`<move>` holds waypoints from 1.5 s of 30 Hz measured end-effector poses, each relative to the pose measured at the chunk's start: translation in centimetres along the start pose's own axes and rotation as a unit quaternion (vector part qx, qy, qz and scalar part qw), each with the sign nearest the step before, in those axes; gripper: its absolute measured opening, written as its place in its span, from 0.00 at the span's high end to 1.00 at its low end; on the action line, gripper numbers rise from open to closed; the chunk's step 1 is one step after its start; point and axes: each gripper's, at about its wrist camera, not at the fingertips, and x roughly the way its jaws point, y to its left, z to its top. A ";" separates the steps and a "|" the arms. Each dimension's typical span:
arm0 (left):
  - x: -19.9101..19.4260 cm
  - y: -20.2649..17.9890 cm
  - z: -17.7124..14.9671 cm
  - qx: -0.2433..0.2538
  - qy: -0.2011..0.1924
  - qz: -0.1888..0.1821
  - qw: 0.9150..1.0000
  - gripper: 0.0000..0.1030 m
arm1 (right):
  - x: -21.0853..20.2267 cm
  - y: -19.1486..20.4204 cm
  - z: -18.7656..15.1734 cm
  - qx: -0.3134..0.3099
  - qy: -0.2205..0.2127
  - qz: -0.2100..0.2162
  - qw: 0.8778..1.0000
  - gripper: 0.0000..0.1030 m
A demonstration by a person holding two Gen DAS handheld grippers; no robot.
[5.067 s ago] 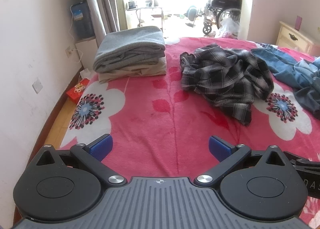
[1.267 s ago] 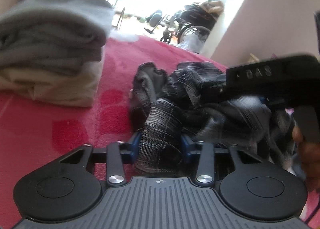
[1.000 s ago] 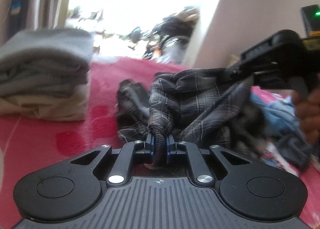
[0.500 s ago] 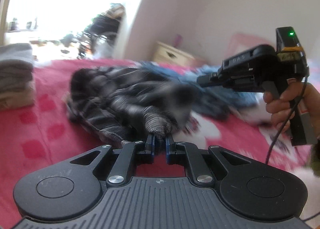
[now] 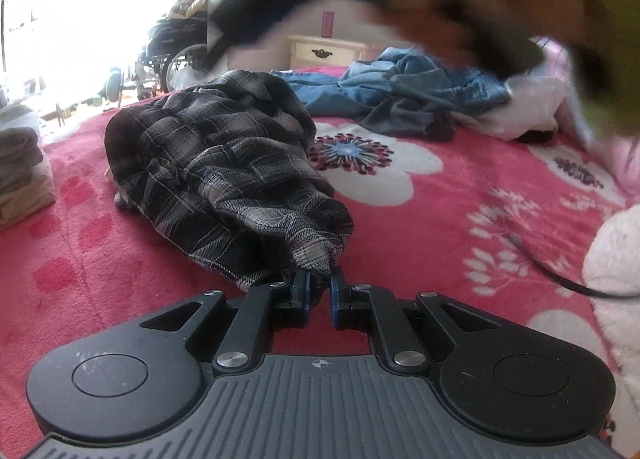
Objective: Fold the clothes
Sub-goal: 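Lift the plaid shirt with both grippers, pulling it up off the bed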
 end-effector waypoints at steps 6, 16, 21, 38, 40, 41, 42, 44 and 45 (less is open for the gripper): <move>0.0 0.3 -0.4 -0.012 -0.009 -0.008 1.000 0.93 | 4.9 2.2 3.2 -0.091 0.028 -0.012 0.995 0.46; 0.4 1.1 -0.2 -0.009 -0.021 -0.009 1.000 0.93 | 11.1 3.6 6.9 -0.178 0.085 -0.042 0.979 0.91; -0.9 0.8 -0.1 0.032 -0.021 -0.006 0.999 0.94 | -0.1 -1.2 5.0 -0.070 -0.009 -0.079 0.994 0.92; -8.6 0.0 -2.8 0.168 0.147 -0.046 0.974 0.91 | -15.9 -3.1 -18.3 0.273 0.142 -0.030 0.951 0.91; -9.1 0.7 -3.0 0.124 0.165 -0.056 0.977 0.89 | -15.6 -2.7 -19.6 0.280 0.150 -0.034 0.948 0.91; -9.3 1.1 -2.9 0.098 0.166 -0.053 0.980 0.85 | -15.5 -2.7 -19.7 0.286 0.151 -0.031 0.946 0.91; -9.5 1.5 -2.8 0.072 0.166 -0.049 0.982 0.83 | -15.3 -2.7 -19.7 0.292 0.151 -0.027 0.944 0.91; -9.6 1.8 -2.5 0.036 0.148 -0.036 0.988 0.75 | -15.3 -2.5 -19.6 0.291 0.149 -0.024 0.945 0.91; -9.3 1.5 -2.2 0.031 0.139 -0.034 0.989 0.72 | -15.3 -2.5 -19.4 0.288 0.148 -0.023 0.946 0.90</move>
